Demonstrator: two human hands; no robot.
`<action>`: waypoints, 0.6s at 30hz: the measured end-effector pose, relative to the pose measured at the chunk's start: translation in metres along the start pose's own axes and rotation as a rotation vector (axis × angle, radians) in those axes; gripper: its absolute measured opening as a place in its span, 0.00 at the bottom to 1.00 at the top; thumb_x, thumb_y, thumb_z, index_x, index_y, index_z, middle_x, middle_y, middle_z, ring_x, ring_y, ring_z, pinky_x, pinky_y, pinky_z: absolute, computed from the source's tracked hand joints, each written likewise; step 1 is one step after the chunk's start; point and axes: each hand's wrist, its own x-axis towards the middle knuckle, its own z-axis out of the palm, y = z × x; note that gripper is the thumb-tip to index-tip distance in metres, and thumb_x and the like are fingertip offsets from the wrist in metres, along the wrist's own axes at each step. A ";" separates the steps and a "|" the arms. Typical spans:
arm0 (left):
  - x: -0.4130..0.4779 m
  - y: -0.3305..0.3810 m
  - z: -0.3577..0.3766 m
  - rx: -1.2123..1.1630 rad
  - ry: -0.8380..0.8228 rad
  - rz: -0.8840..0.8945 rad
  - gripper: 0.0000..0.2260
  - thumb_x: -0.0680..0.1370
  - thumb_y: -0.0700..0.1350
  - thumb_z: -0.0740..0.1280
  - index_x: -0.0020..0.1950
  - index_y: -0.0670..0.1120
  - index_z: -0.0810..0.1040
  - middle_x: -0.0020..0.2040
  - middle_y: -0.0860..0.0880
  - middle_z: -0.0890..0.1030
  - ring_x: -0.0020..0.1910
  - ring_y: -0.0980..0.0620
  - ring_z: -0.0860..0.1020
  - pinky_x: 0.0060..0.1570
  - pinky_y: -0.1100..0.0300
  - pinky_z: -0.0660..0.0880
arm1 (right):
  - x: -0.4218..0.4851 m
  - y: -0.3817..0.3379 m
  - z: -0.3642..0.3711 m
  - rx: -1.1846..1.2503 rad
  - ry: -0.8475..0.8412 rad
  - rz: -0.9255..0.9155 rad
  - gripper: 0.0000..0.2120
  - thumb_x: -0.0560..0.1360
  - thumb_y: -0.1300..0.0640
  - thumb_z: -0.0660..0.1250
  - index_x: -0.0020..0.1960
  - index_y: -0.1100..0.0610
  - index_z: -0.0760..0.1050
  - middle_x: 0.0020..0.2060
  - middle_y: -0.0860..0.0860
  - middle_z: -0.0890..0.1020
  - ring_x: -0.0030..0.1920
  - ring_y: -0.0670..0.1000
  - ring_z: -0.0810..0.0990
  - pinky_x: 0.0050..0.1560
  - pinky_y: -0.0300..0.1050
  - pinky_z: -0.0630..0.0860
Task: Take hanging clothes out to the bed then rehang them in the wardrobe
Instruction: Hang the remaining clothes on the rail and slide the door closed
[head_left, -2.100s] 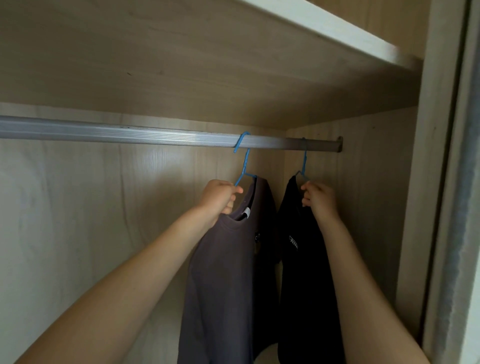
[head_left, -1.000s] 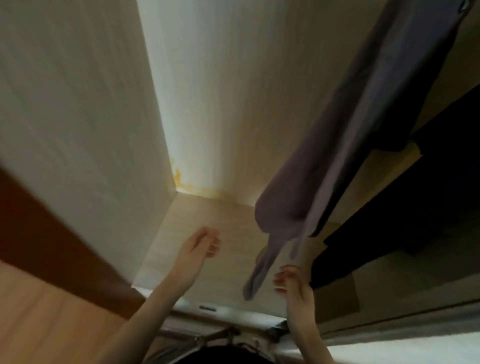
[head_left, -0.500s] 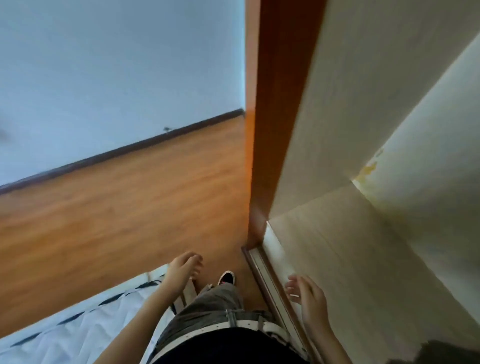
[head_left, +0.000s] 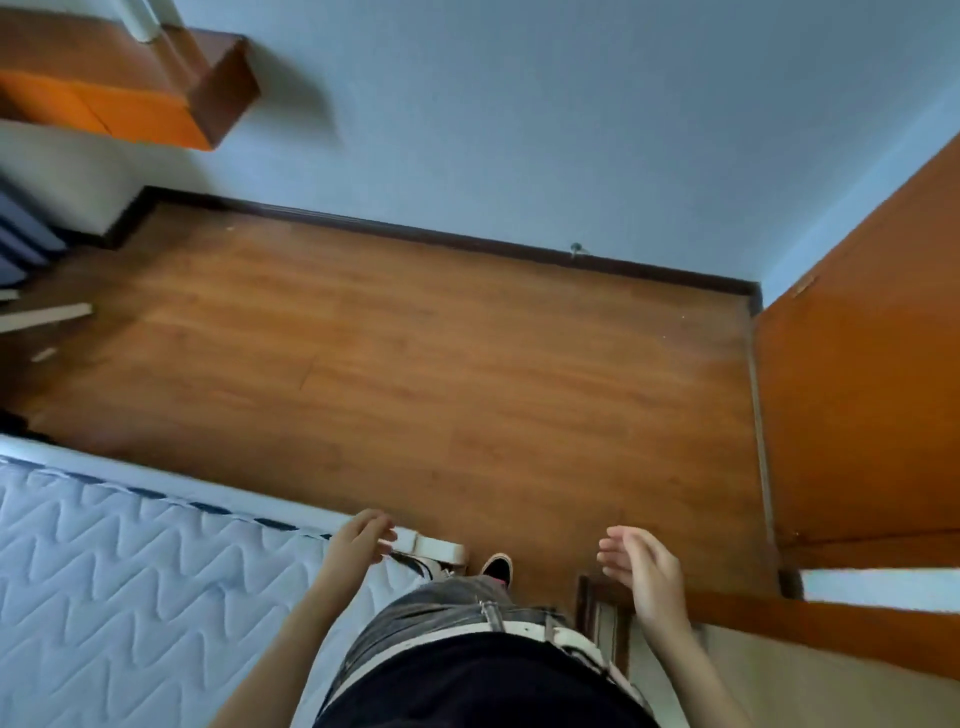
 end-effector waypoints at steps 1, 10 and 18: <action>0.014 0.014 -0.001 -0.015 0.009 0.010 0.10 0.81 0.41 0.60 0.45 0.42 0.79 0.42 0.43 0.82 0.41 0.46 0.79 0.44 0.54 0.75 | 0.013 -0.012 0.002 -0.009 0.002 0.000 0.13 0.83 0.60 0.56 0.49 0.63 0.79 0.44 0.61 0.83 0.46 0.61 0.82 0.50 0.56 0.79; 0.134 0.145 -0.006 -0.188 0.132 0.063 0.12 0.82 0.42 0.58 0.48 0.43 0.80 0.45 0.44 0.83 0.43 0.47 0.81 0.48 0.53 0.78 | 0.154 -0.123 0.019 -0.159 -0.067 -0.036 0.12 0.83 0.62 0.56 0.50 0.64 0.78 0.44 0.64 0.82 0.43 0.61 0.81 0.45 0.52 0.79; 0.206 0.192 -0.002 -0.407 0.447 -0.099 0.12 0.82 0.42 0.58 0.48 0.43 0.81 0.43 0.44 0.82 0.42 0.47 0.80 0.44 0.56 0.77 | 0.330 -0.275 0.132 -0.382 -0.428 -0.180 0.11 0.81 0.63 0.57 0.49 0.64 0.79 0.42 0.62 0.83 0.43 0.60 0.83 0.42 0.48 0.80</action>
